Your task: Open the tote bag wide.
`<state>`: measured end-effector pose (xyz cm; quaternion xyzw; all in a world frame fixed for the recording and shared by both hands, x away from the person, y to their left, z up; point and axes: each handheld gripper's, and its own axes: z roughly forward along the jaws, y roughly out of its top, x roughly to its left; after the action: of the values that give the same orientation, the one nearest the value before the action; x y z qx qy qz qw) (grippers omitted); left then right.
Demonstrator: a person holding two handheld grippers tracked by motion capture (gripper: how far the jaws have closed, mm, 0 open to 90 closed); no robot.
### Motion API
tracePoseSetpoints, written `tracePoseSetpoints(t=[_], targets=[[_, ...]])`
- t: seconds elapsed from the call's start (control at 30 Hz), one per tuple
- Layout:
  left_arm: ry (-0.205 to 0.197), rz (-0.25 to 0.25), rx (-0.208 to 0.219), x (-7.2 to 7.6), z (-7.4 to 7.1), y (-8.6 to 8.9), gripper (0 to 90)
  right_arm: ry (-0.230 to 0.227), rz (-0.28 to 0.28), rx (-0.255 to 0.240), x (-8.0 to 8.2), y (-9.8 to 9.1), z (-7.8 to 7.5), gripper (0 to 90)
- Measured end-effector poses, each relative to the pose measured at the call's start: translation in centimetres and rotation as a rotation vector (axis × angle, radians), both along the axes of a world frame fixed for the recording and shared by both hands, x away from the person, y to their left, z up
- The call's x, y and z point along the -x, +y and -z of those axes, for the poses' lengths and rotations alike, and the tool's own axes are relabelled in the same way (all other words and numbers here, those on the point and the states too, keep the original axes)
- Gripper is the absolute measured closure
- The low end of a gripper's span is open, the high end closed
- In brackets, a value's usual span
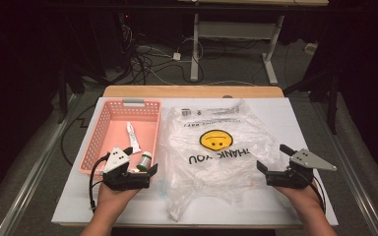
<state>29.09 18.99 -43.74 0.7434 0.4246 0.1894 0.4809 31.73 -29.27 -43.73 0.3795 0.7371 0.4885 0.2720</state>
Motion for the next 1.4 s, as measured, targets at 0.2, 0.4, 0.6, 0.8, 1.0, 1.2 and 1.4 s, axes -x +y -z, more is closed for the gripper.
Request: tracePoseSetpoints(t=[0.2,0.4,0.6,0.8,1.0,1.2,1.4], targets=[[0.003,0.003,-0.003,-0.1,0.0,-0.3,0.0,-0.003,0.011,-0.005,0.3,-0.4,-0.1,0.0],[-0.001,0.000,0.003,-0.1,-0.1,-0.1,0.0,-0.004,0.015,-0.005,0.2,-0.6,-0.1,0.0],[0.007,0.001,0.009,-0.3,0.0,-0.2,0.0,0.002,0.021,-0.003,0.2,-0.7,0.0,0.0],[0.003,-0.002,0.011,-0.2,-0.1,-0.1,0.0,0.011,0.034,-0.004,0.0,-1.1,0.0,0.0],[0.004,-0.007,0.011,-0.2,-0.1,0.0,0.0,0.025,0.063,-0.001,-0.4,-2.1,0.2,0.0],[0.003,-0.011,-0.005,-0.1,-0.4,0.0,0.0,0.042,0.112,0.012,-1.1,-3.7,0.6,0.0],[0.013,-0.002,-0.023,-0.2,-0.3,-0.2,0.0,0.062,0.128,0.013,-1.7,-4.3,1.0,0.0]])
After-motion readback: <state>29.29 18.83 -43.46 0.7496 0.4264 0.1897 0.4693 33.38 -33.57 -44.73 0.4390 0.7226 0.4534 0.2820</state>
